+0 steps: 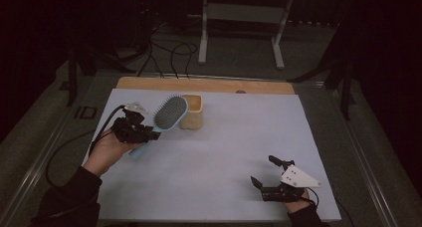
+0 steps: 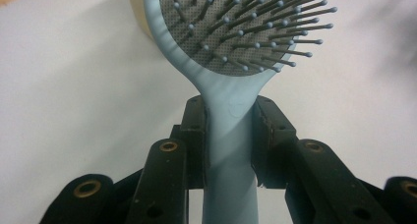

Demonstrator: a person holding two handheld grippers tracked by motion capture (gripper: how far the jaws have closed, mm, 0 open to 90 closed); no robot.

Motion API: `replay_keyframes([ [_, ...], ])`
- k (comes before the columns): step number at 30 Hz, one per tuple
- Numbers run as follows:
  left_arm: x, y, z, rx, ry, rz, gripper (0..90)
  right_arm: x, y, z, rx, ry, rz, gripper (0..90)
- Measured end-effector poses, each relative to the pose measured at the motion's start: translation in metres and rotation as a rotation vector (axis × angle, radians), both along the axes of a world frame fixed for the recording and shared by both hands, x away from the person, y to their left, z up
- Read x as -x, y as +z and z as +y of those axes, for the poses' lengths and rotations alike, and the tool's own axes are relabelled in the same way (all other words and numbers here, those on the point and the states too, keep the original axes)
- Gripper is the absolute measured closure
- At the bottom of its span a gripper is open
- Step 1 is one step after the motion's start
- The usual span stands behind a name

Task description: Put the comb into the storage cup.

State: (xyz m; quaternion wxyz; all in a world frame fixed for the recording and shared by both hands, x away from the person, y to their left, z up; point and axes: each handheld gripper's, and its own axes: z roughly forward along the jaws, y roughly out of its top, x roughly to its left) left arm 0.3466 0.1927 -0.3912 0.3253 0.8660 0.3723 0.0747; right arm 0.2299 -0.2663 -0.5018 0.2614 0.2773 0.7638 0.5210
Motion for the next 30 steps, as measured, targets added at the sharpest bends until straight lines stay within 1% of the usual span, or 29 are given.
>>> replay_keyframes([
  [2,-0.001,0.002,-0.001,0.012,0.001,-0.007,70.4,0.0,0.0,0.0,0.0,0.0,-0.001,8.9],
  [3,-0.001,0.004,-0.002,0.014,0.005,-0.018,70.4,0.0,0.0,0.0,-0.002,-0.001,0.0,8.9],
  [5,-0.003,0.006,-0.003,0.02,0.008,-0.028,70.4,0.0,0.0,0.0,-0.003,-0.001,0.0,9.0],
  [7,-0.005,0.008,-0.004,0.037,0.004,-0.028,70.4,0.0,0.0,0.0,-0.002,-0.001,-0.001,8.9],
  [8,-0.005,0.009,-0.006,0.033,0.01,-0.042,70.4,0.0,0.0,0.0,0.001,0.0,-0.001,8.9],
  [9,-0.005,0.009,-0.006,0.033,0.01,-0.042,70.4,0.0,0.0,0.0,0.001,0.0,-0.001,8.9],
  [10,-0.007,0.011,-0.007,0.048,0.011,-0.04,70.4,0.0,0.0,0.0,0.001,0.001,-0.002,8.9],
  [11,-0.008,0.012,-0.008,0.048,0.01,-0.05,70.4,0.0,0.0,0.0,0.001,0.0,-0.001,9.0],
  [13,-0.009,0.014,-0.01,0.049,0.008,-0.052,70.4,0.0,0.0,0.0,-0.002,-0.002,0.0,9.0],
  [16,-0.011,0.018,-0.015,0.052,0.006,-0.07,70.4,0.0,0.0,0.0,-0.003,-0.002,0.001,8.9],
  [17,-0.011,0.02,-0.016,0.056,0.011,-0.084,70.5,0.0,0.0,0.0,-0.003,-0.002,0.001,9.0],
  [19,-0.013,0.023,-0.018,0.066,0.002,-0.085,70.4,0.0,0.0,0.0,-0.003,-0.002,0.0,8.9],
  [23,-0.016,0.029,-0.025,0.063,0.005,-0.116,70.4,0.0,0.0,0.0,0.002,-0.002,-0.004,8.9],
  [24,-0.017,0.03,-0.026,0.065,0.002,-0.114,70.4,0.0,0.0,0.0,0.001,-0.002,-0.003,9.0],
  [26,-0.019,0.033,-0.029,0.069,0.007,-0.13,70.4,0.0,0.0,0.0,0.001,-0.001,-0.001,8.9],
  [30,-0.023,0.037,-0.036,0.075,0.002,-0.143,70.4,0.0,0.0,-0.001,0.002,-0.002,-0.004,9.0],
])
